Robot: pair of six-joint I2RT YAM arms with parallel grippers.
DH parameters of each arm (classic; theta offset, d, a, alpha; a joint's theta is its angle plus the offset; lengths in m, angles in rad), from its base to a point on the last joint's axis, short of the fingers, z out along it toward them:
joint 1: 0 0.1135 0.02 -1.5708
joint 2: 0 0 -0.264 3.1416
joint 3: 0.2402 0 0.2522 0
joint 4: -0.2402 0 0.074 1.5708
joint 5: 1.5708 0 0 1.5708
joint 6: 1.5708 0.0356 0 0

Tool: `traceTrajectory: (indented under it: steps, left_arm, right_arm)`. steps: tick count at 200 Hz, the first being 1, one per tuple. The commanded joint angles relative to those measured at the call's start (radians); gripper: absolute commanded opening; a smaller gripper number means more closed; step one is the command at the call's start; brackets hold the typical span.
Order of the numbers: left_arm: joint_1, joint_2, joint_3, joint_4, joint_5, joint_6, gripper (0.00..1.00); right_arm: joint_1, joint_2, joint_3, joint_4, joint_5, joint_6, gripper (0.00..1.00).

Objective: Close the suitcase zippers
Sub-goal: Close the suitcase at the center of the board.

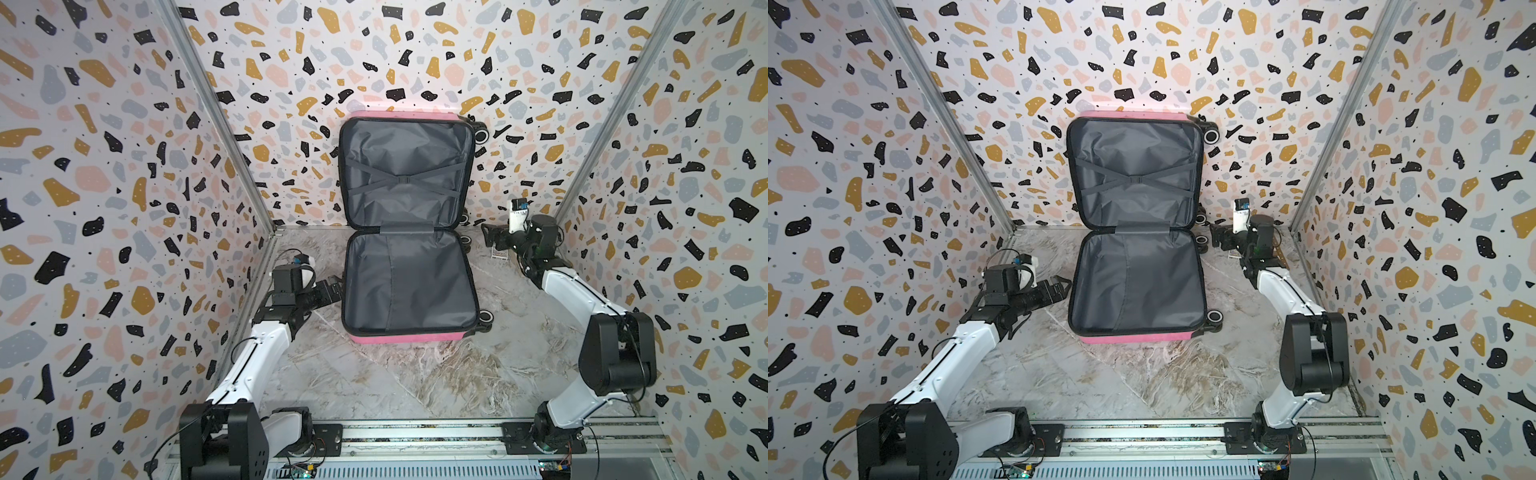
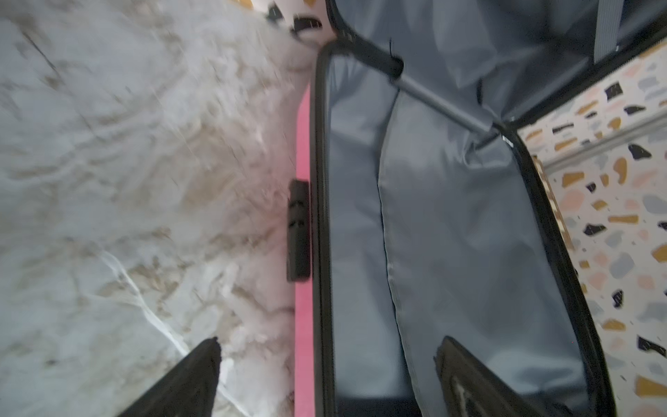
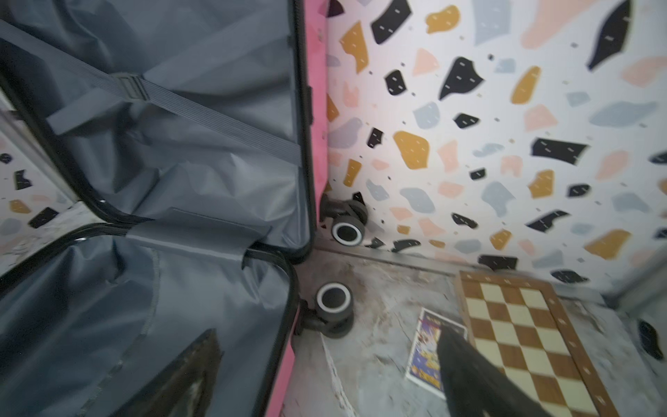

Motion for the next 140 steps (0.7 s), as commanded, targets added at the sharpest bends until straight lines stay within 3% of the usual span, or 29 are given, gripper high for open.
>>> traceTrajectory:
  steps: [1, 22, 37, 60, 105, 140]
  left_arm:
    - [-0.022, 0.017, 0.012, -0.097, 0.135, -0.013, 0.89]
    - [-0.039, 0.047, 0.011, -0.086, 0.144, -0.022, 0.82]
    - [-0.042, 0.065, 0.02, -0.104, 0.107, -0.028, 0.79]
    - [-0.042, 0.087, 0.024, -0.105, 0.086, -0.025, 0.75]
    - [-0.042, 0.159, 0.044, -0.105, 0.087, -0.013, 0.53]
    - [-0.042, 0.218, 0.068, -0.125, 0.096, -0.014, 0.42]
  right_arm:
    - [0.019, 0.096, 0.168, -0.043, -0.111, -0.034, 0.83]
    - [0.021, 0.231, 0.354, -0.075, -0.155, -0.042, 0.68]
    - [0.023, 0.32, 0.483, -0.097, -0.17, -0.04, 0.63]
    - [0.024, 0.433, 0.649, -0.108, -0.169, -0.028, 0.59]
    - [0.027, 0.603, 0.912, -0.154, -0.128, -0.011, 0.56]
    - [0.026, 0.675, 1.024, -0.147, -0.102, 0.01, 0.52]
